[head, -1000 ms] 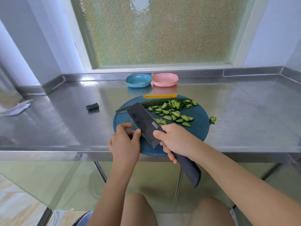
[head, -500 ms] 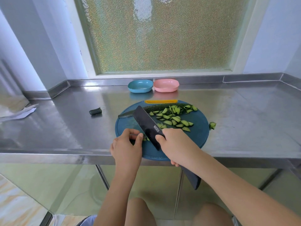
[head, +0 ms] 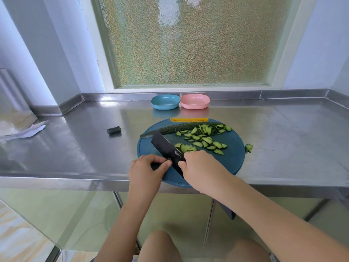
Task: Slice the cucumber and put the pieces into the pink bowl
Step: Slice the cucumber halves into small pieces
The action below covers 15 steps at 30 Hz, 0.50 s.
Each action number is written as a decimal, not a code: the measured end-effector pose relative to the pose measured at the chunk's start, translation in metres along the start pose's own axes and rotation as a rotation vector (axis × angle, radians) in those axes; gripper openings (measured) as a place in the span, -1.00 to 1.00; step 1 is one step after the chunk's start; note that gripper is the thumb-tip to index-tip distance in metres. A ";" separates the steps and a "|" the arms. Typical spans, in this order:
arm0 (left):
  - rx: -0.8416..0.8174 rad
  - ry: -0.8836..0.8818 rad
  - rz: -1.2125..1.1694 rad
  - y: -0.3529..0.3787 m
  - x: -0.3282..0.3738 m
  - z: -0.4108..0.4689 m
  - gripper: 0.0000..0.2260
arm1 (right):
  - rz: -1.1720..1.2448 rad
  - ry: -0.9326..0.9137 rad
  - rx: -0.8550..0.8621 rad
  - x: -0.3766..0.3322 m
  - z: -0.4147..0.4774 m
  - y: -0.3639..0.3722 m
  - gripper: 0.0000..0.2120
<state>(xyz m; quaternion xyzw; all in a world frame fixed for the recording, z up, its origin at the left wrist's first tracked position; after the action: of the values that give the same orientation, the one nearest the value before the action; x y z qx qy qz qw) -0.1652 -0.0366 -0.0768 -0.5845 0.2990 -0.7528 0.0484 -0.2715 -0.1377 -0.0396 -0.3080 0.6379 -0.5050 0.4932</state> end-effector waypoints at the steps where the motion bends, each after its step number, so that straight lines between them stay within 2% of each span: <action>1: -0.021 -0.027 -0.008 0.000 0.000 0.002 -0.91 | -0.013 0.003 -0.005 0.001 0.000 -0.001 -0.66; 5: -0.086 -0.107 -0.024 0.003 -0.001 0.008 -0.88 | -0.051 0.000 0.021 0.008 0.001 -0.008 -0.79; 10: -0.147 -0.147 0.002 0.004 -0.005 0.016 -0.83 | -0.052 -0.059 0.021 -0.001 -0.002 -0.009 -0.79; 12: -0.185 -0.168 0.027 0.003 -0.006 0.020 -0.75 | -0.055 -0.076 0.020 -0.002 -0.002 -0.007 -0.79; 15: -0.283 -0.142 0.123 0.004 0.000 0.028 -0.70 | -0.056 -0.081 0.025 -0.002 0.000 -0.006 -0.76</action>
<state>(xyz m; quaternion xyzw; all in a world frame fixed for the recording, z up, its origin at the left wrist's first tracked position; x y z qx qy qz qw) -0.1409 -0.0507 -0.0754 -0.6179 0.4332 -0.6554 0.0326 -0.2718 -0.1377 -0.0332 -0.3396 0.6024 -0.5135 0.5080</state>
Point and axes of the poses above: each hand's wrist, its own z-axis towards the middle knuckle, its own y-axis out of the palm, x = y × z, the point moved 9 cm from there along z, towards the middle knuckle, and after that the axes turned 9 degrees about -y, right-handed, at the moved point
